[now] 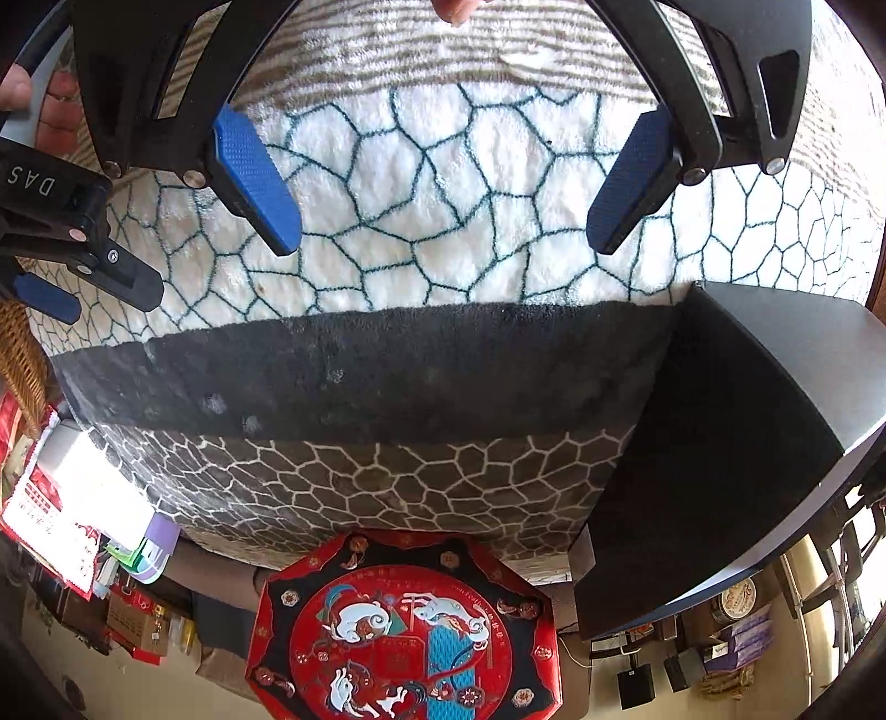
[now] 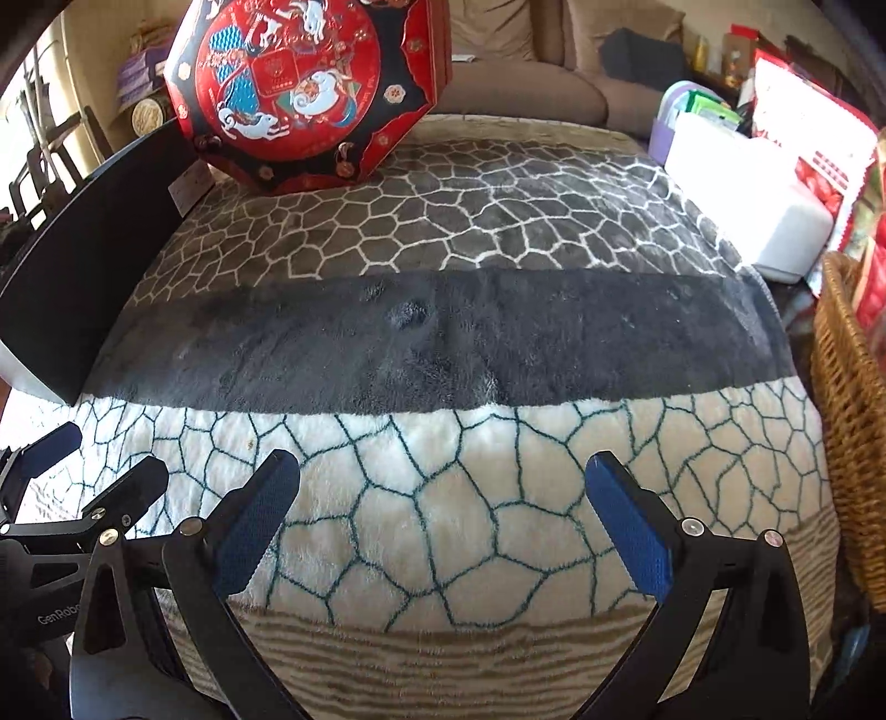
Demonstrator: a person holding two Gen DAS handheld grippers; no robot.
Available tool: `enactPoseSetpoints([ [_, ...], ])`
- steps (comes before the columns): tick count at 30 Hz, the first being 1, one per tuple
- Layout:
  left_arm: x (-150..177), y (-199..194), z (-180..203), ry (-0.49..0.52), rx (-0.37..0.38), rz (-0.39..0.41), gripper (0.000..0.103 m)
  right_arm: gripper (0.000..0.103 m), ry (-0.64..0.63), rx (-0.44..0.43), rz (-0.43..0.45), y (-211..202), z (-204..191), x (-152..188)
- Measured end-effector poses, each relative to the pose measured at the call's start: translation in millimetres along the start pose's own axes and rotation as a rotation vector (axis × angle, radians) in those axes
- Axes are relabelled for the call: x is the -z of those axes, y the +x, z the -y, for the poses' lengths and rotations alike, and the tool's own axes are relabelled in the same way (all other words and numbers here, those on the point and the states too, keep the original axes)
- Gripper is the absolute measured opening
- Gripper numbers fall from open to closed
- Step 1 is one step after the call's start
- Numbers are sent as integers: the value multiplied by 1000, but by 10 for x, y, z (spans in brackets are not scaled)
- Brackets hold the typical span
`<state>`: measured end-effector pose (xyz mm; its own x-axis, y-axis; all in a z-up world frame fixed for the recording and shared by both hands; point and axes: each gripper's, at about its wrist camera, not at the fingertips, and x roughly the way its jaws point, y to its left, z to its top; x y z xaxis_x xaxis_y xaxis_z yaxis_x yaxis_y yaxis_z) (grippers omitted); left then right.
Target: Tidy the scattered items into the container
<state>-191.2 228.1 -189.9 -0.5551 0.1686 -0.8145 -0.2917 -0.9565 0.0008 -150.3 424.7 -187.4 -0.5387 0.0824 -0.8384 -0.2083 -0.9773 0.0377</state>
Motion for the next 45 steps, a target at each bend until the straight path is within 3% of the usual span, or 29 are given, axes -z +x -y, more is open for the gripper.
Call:
enactPoseSetpoints([
  [13, -122, 278, -60, -26, -13, -4, 103, 103, 21, -12, 11, 215, 47, -45],
  [25, -124, 304, -78, -24, -19, 8, 103, 103, -18, 41, 16, 281, -19, -28],
  [45, -126, 311, -78, -25, -17, 8, 103, 103, -17, 37, 16, 276, 0, -16],
])
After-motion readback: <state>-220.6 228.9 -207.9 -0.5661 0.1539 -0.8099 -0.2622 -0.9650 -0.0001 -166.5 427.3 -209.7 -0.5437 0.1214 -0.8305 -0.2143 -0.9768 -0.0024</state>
